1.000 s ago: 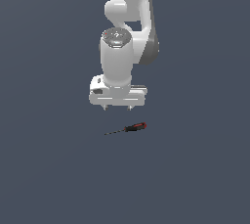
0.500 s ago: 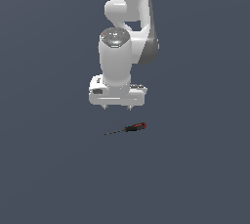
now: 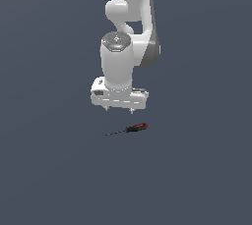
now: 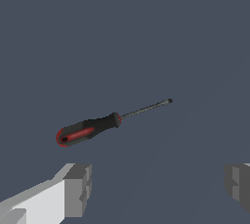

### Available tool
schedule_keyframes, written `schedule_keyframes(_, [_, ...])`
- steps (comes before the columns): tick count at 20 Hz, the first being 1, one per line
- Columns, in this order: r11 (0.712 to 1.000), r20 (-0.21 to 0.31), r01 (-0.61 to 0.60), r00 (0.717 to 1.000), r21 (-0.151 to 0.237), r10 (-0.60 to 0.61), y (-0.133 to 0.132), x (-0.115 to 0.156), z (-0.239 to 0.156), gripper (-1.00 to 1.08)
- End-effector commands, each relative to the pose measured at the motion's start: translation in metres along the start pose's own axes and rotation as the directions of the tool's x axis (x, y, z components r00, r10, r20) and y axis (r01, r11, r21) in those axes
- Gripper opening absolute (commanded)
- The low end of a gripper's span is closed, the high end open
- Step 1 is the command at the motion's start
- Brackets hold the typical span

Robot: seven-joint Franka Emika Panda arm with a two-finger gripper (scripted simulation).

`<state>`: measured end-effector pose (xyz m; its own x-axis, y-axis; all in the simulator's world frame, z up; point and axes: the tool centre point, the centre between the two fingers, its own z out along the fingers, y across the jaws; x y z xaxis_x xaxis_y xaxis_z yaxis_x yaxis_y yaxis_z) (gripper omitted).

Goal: Pick up the object and move it to a goal position.

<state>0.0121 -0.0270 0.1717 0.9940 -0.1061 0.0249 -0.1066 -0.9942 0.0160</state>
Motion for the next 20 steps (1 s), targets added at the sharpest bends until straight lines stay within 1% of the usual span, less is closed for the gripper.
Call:
schedule_keyframes(1, [0.999,0.002,-0.041,0.999,0.002,0.041,-0.001,0.001,0.004,1.00])
schedule_keyframes(6, [0.989,0.006,-0.150,0.989,0.006,0.150,-0.005,0.002,0.013,1.00])
schedule_keyframes(10, [0.967,0.011,-0.255,0.967,0.009,0.255,-0.009,0.004,0.023,1.00])
schedule_keyframes(15, [0.923,0.017,-0.385,0.923,0.010,0.384,-0.013,0.006,0.035,1.00])
schedule_keyframes(20, [0.862,0.023,-0.507,0.862,0.008,0.506,-0.017,0.008,0.047,1.00])
